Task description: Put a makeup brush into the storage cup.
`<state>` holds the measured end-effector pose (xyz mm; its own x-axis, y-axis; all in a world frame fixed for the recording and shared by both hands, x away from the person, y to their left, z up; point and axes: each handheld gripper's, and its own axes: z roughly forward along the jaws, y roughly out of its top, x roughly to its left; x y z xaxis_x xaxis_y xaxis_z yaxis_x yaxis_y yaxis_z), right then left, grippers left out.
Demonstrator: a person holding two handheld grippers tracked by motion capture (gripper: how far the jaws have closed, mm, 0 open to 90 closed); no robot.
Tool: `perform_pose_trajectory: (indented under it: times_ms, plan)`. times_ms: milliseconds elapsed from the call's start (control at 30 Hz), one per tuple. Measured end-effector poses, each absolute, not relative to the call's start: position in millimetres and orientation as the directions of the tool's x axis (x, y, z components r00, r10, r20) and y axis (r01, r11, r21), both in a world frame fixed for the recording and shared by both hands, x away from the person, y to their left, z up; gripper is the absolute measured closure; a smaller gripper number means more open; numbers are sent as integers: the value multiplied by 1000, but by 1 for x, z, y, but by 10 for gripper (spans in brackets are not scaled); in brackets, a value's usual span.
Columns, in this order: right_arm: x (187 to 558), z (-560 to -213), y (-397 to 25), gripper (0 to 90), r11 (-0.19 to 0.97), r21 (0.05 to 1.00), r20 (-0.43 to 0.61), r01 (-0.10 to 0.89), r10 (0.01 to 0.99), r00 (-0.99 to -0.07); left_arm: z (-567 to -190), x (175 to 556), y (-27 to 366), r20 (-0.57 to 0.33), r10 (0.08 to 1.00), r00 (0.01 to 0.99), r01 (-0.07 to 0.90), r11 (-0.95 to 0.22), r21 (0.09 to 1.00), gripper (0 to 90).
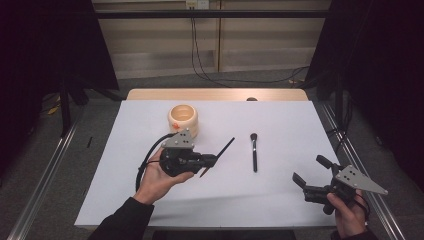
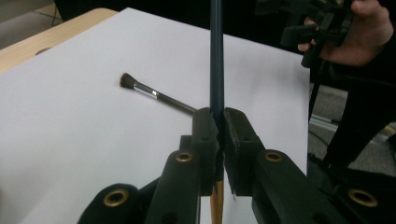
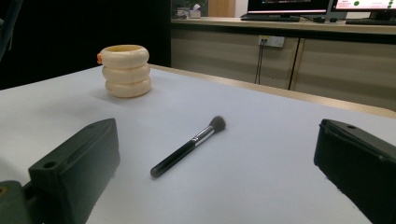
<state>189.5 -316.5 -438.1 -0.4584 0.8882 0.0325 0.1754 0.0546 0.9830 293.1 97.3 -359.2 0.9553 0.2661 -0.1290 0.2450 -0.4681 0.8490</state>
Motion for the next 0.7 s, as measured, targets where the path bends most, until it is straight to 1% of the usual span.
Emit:
perform_pose_trajectory:
  times_ms: [133,233,300,367,500,600,700]
  plan:
    - [189,-438,-315,0,42,984,47,174,876,-480,-353,294,93,-116,252,961,240,-545,804,837]
    - [190,-439,-313,0,45,984,44,170,872,-487,-353,294,86,-108,205,973,209,-578,788,838]
    - [190,-439,-312,0,43,984,50,175,866,-497,-354,293,82,-62,195,979,175,-638,750,837]
    - [190,-439,-312,0,45,984,46,171,868,-494,-356,293,80,-86,195,977,193,-642,742,837]
    - [191,-440,-311,0,44,984,50,171,859,-509,-360,297,77,-96,213,972,218,-678,702,838]
    - [193,-440,-308,0,64,982,43,177,838,-545,-363,299,74,-104,213,972,228,-723,652,837]
    - [193,-440,-304,0,75,981,44,180,814,-579,-366,300,68,-83,227,970,232,-777,585,837]
